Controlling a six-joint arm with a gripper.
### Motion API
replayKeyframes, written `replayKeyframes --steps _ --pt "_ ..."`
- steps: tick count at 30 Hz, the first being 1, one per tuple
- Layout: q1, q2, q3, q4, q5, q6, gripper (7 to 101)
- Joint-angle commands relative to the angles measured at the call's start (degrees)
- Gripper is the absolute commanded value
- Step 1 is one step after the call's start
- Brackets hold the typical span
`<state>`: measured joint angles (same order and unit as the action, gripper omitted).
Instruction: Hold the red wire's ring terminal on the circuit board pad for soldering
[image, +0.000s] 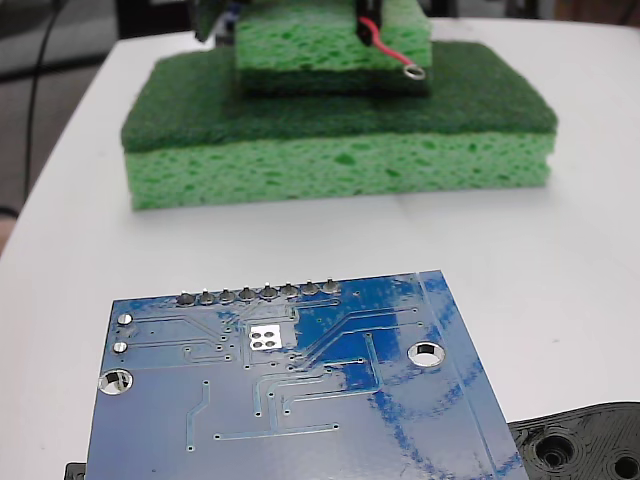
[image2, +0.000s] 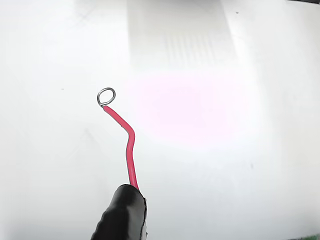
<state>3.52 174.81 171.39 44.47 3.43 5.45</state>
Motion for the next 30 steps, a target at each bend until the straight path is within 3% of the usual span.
replayKeyframes --steps 1,8,19,30 --pt "0.1 0.2 -2.2 0.1 -0.3 0.2 100.3" --pt "1.6 0.0 -7.2 2.9 0.4 -0.4 100.3" --pt "5.8 -13.1 -15.7 -2.3 -0.2 -1.6 100.3" --pt "6.5 -25.9 -21.0 -12.0 -0.4 -1.2 100.3"
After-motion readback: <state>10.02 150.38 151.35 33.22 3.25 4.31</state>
